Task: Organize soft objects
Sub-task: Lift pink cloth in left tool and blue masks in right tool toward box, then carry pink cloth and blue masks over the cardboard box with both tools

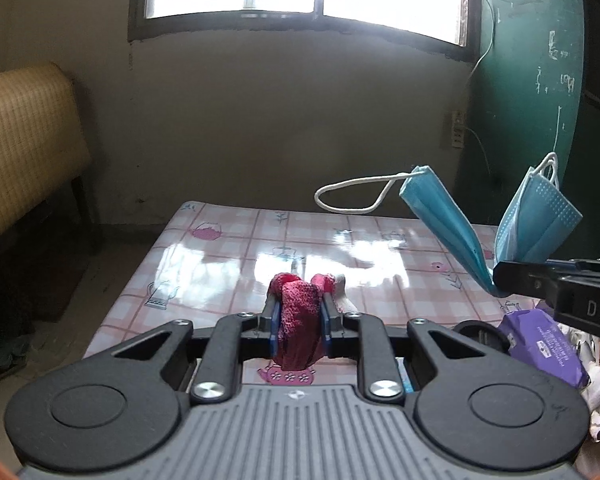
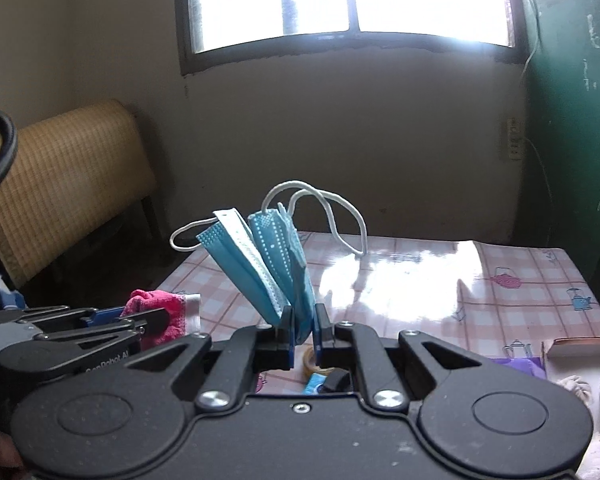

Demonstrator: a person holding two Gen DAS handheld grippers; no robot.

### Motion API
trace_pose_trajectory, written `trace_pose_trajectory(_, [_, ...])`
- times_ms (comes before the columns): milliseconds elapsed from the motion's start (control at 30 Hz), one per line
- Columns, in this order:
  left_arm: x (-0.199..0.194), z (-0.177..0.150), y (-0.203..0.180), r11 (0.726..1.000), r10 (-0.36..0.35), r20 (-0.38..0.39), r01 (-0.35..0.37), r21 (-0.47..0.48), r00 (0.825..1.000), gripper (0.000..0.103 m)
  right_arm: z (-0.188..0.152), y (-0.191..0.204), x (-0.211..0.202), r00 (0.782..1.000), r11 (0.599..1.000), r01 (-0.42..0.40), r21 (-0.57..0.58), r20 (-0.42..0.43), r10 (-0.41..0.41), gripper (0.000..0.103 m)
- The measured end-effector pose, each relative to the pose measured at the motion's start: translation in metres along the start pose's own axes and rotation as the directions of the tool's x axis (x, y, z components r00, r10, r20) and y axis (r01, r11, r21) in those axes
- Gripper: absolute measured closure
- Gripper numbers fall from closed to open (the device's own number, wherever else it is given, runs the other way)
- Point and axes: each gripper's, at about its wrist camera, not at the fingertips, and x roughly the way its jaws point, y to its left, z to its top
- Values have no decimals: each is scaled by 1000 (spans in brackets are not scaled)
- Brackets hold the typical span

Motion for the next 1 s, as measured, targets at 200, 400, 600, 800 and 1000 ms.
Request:
trace_pose_trajectory(200, [6, 5, -12, 1000, -21, -4, 21, 11, 1000, 81, 5, -12, -8, 1000, 999, 25, 20, 13, -25, 92])
trace_pose_trajectory(400, [10, 9, -26, 999, -43, -10, 43, 24, 999, 81, 6, -26, -13, 999, 998, 43, 41, 17, -44, 92])
trace_pose_trajectory(600, [16, 11, -40, 997, -66, -17, 67, 37, 998, 81, 4, -42, -16, 997, 996, 70, 56, 19, -71, 92])
trace_pose_trajectory(800, [17, 10, -55, 994, -93, -19, 94, 52, 995, 81, 2, -61, -19, 995, 992, 100, 75, 21, -102, 92])
trace_pose_trajectory(1000, [19, 8, -71, 991, -116, -24, 117, 67, 993, 81, 1, -77, -27, 991, 986, 130, 99, 28, -134, 92])
